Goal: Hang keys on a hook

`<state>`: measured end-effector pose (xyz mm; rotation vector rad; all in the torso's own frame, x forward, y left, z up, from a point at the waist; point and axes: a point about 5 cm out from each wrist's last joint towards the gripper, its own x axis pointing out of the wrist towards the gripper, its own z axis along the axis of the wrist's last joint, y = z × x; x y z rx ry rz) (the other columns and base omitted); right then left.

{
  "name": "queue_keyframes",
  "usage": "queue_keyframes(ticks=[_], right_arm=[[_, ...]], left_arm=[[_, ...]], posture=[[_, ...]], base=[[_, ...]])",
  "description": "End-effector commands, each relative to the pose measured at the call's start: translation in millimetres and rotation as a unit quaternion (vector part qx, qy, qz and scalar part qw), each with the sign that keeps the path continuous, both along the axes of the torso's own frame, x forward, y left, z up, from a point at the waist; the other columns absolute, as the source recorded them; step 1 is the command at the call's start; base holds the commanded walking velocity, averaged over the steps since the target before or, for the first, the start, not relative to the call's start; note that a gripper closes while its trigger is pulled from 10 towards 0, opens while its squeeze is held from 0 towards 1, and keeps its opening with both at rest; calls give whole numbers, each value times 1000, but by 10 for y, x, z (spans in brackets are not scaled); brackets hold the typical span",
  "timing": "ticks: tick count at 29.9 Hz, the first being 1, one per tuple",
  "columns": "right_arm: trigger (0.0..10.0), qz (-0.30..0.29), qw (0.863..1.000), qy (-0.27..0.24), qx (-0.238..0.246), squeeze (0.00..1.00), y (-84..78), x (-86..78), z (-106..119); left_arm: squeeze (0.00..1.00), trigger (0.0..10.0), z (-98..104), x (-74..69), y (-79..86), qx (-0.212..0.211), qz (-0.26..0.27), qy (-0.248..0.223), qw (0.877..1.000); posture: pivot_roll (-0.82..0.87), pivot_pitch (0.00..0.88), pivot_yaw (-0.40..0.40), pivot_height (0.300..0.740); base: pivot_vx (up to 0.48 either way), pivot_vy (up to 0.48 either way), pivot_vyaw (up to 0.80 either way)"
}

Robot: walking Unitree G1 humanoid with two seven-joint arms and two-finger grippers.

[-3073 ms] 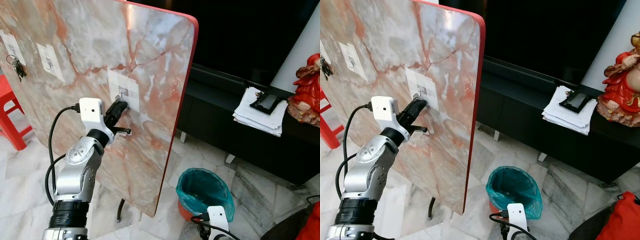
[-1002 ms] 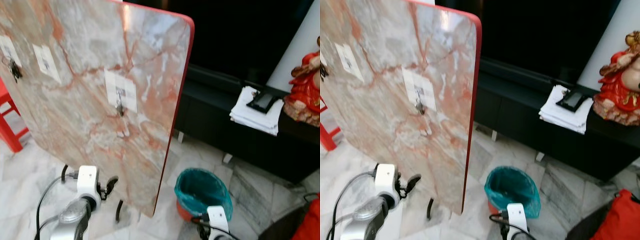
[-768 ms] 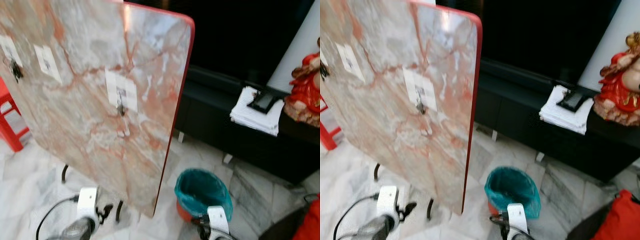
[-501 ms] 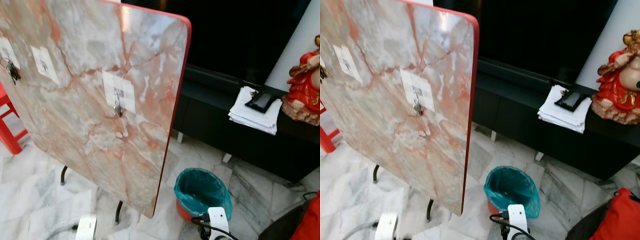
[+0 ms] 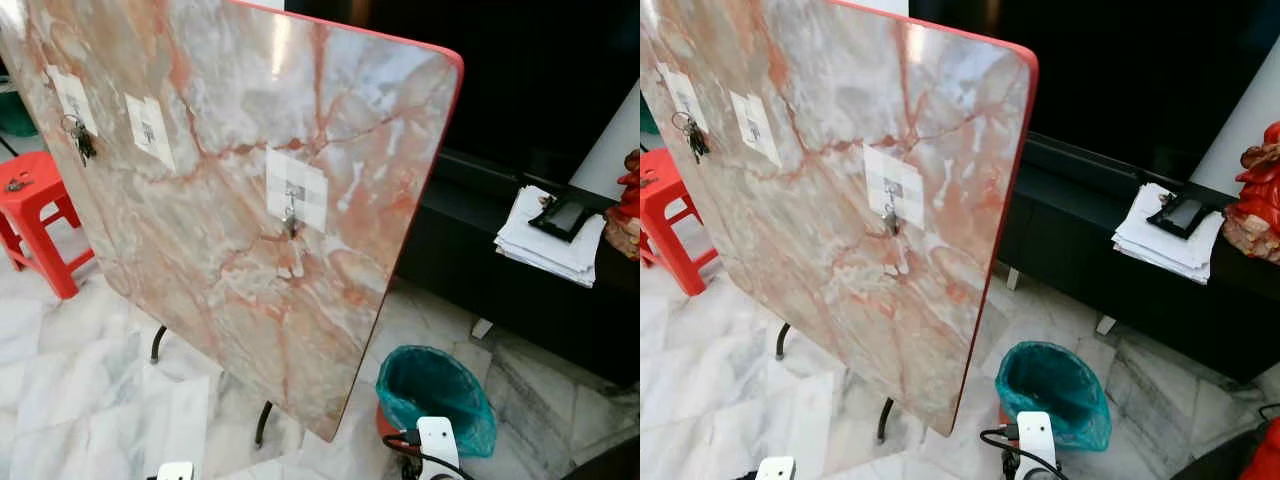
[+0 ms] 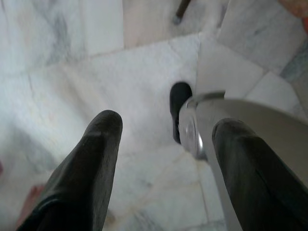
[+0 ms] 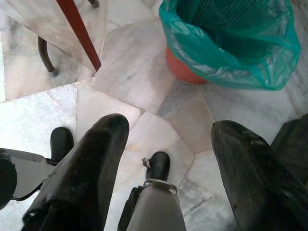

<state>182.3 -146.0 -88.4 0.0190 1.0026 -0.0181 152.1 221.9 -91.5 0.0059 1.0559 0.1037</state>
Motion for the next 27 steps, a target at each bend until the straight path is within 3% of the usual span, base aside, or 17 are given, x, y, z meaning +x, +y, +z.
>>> queue_keyframes(ticks=[1, 27], right_arm=[[10000, -7, 1000, 6, -5, 0, -28, -11, -6], [10000, -14, 1000, 13, -9, 0, -16, -9, -8]], left_arm=[[0, 10000, -13, -13, -26, -2, -1, 2, 1000], [0, 10000, -46, -107, -10, -4, -1, 16, 1000]], posture=[[36, 0, -85, 740], [34, 0, -81, 740]], base=[[0, 409, 0], [0, 445, 0]])
